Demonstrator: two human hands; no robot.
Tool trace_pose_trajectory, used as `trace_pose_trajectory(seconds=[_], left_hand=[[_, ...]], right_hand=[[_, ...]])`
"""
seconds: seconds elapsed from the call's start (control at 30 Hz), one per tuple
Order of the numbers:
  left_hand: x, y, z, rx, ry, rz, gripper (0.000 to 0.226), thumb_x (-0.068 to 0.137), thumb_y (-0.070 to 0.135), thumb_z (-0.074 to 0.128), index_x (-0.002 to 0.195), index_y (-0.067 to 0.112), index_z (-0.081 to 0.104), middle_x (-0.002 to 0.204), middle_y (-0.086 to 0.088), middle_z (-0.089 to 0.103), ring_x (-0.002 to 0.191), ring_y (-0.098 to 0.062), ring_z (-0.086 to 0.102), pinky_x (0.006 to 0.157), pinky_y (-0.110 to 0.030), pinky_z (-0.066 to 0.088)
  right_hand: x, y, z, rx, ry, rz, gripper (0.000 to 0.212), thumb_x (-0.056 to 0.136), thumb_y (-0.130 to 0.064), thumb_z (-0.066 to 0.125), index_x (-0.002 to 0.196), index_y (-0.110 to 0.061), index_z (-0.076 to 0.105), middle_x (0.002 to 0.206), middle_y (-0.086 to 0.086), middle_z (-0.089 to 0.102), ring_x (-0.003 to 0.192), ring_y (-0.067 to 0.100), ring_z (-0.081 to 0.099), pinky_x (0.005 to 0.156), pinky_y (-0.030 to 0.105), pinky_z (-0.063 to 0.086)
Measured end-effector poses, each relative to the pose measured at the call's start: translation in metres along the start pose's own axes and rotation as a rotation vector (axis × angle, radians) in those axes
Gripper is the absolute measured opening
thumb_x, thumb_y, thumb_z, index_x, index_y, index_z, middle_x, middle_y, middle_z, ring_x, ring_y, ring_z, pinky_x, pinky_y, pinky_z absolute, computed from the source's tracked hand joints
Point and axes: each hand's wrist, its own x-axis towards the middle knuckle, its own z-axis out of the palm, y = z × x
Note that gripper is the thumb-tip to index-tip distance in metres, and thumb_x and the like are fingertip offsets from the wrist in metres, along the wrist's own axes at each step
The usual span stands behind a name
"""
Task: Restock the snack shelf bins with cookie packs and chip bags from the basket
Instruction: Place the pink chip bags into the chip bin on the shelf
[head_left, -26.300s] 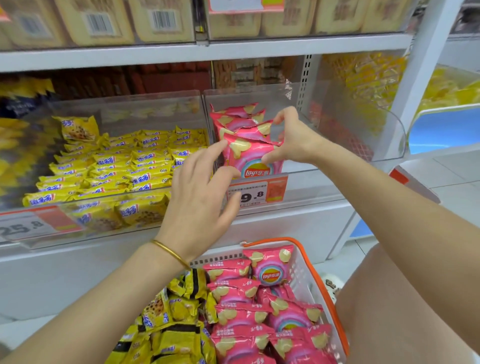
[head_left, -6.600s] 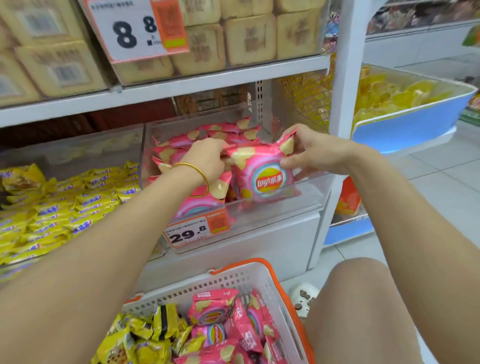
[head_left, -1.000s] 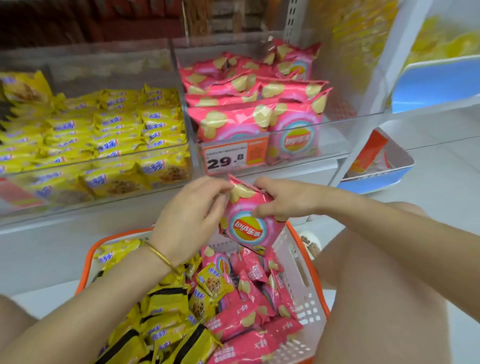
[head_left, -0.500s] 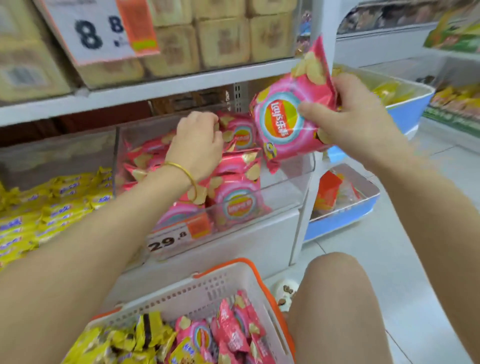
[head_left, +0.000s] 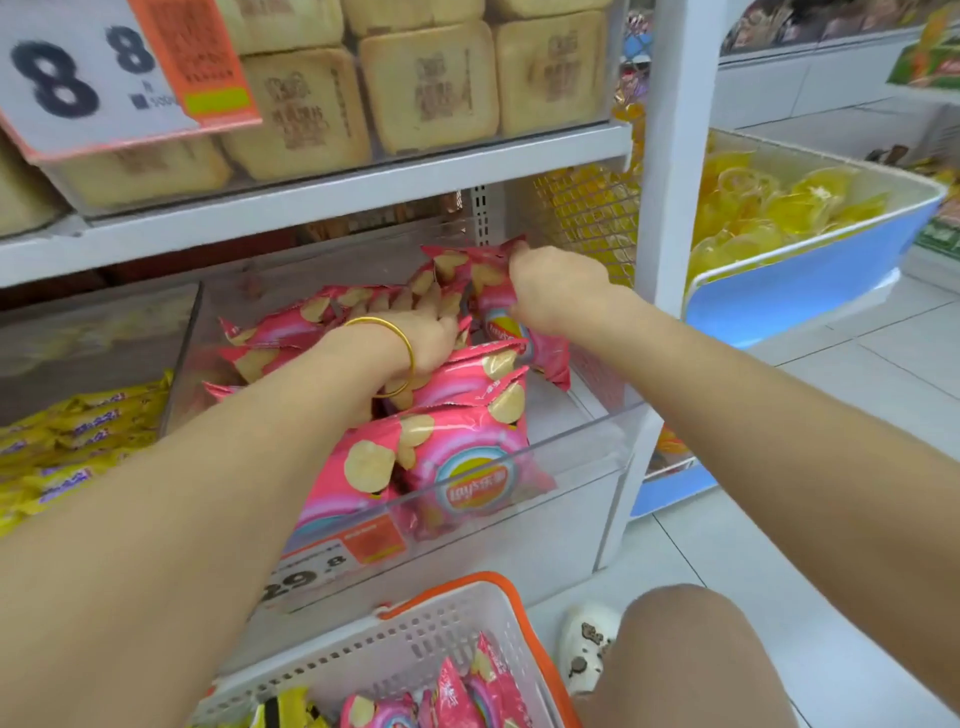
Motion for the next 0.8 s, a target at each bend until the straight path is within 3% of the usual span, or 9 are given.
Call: trace_pose_trajectory(seconds=[0.13, 0.17, 0.23, 0.27, 0.37, 0.47, 0.63, 0.73, 0.8], left_hand=[[-0.008, 0.002, -0.002, -0.003, -0.012, -0.062, 0.059, 0.096, 0.05, 0.011, 0.149, 0.032, -0.009, 0.159, -0.005, -0.002, 0.146, -0.029, 0.0, 0.117, -0.045, 0.0], [-0.01, 0.004, -0.003, 0.013, -0.006, -0.069, 0.059, 0.096, 0.048, 0.012, 0.149, 0.031, -0.009, 0.159, -0.006, -0.001, 0.145, -0.029, 0.001, 0.116, -0.044, -0.001], [-0.013, 0.004, -0.003, 0.039, -0.003, -0.076, 0.059, 0.097, 0.044, 0.013, 0.149, 0.03, -0.009, 0.159, -0.006, 0.0, 0.145, -0.029, 0.001, 0.116, -0.044, -0.001], [-0.013, 0.003, -0.003, 0.047, -0.003, -0.074, 0.059, 0.097, 0.043, 0.014, 0.149, 0.03, -0.009, 0.159, -0.007, 0.0, 0.145, -0.029, 0.001, 0.116, -0.044, -0.001], [-0.015, 0.003, -0.004, 0.055, -0.001, -0.066, 0.059, 0.097, 0.043, 0.016, 0.15, 0.029, -0.009, 0.159, -0.007, -0.001, 0.145, -0.03, 0.0, 0.117, -0.045, 0.0], [-0.016, 0.003, -0.005, 0.053, -0.008, -0.078, 0.06, 0.097, 0.042, 0.018, 0.15, 0.028, -0.008, 0.159, -0.006, -0.001, 0.145, -0.031, 0.0, 0.117, -0.045, 0.0], [-0.017, 0.004, -0.006, 0.05, -0.013, -0.089, 0.061, 0.097, 0.041, 0.02, 0.151, 0.026, -0.005, 0.159, -0.007, 0.003, 0.144, -0.033, 0.005, 0.116, -0.045, 0.004], [-0.019, 0.003, -0.005, 0.072, -0.004, -0.071, 0.061, 0.097, 0.042, 0.019, 0.151, 0.024, -0.004, 0.158, -0.008, 0.005, 0.144, -0.033, 0.006, 0.116, -0.045, 0.003], [-0.018, 0.002, -0.004, 0.094, 0.005, -0.05, 0.06, 0.097, 0.042, 0.019, 0.151, 0.024, -0.003, 0.158, -0.009, 0.007, 0.143, -0.034, 0.008, 0.116, -0.045, 0.004]], right_hand=[[0.023, -0.007, -0.002, -0.093, -0.152, -0.123, 0.045, 0.092, -0.01, 0.053, 0.134, -0.003, 0.039, 0.131, 0.019, 0.052, 0.116, 0.035, 0.053, 0.085, 0.039, 0.047], [0.025, -0.008, -0.005, -0.113, -0.181, -0.161, 0.048, 0.092, -0.013, 0.056, 0.135, -0.004, 0.038, 0.132, 0.017, 0.051, 0.111, 0.033, 0.055, 0.081, 0.035, 0.051], [0.023, -0.008, -0.013, -0.168, -0.243, -0.224, 0.061, 0.087, -0.021, 0.066, 0.137, -0.004, 0.035, 0.129, 0.011, 0.052, 0.097, 0.027, 0.056, 0.056, 0.027, 0.052], [0.023, -0.006, -0.013, -0.21, -0.256, -0.245, 0.069, 0.083, -0.025, 0.071, 0.138, -0.005, 0.033, 0.129, 0.011, 0.052, 0.098, 0.027, 0.056, 0.055, 0.026, 0.05], [0.026, -0.003, -0.008, -0.327, -0.227, -0.296, 0.083, 0.075, -0.027, 0.078, 0.14, -0.012, 0.029, 0.13, 0.013, 0.051, 0.116, 0.031, 0.051, 0.078, 0.036, 0.046], [0.035, -0.004, -0.006, -0.528, -0.176, -0.274, 0.093, 0.075, -0.036, 0.077, 0.146, -0.024, 0.019, 0.144, 0.011, 0.04, 0.136, 0.034, 0.029, 0.103, 0.047, 0.033], [0.047, -0.013, 0.0, -0.492, -0.129, -0.225, 0.091, 0.084, -0.017, 0.068, 0.149, -0.033, 0.006, 0.151, 0.013, 0.025, 0.139, 0.038, 0.019, 0.1, 0.048, 0.036], [0.048, -0.018, 0.006, -0.459, -0.064, -0.235, 0.073, 0.09, -0.013, 0.055, 0.148, -0.03, 0.013, 0.148, 0.018, 0.023, 0.136, 0.042, 0.022, 0.102, 0.049, 0.034], [0.049, -0.019, 0.014, -0.455, -0.05, -0.247, 0.069, 0.088, -0.01, 0.057, 0.145, -0.024, 0.019, 0.144, 0.019, 0.027, 0.133, 0.041, 0.027, 0.103, 0.048, 0.035]])
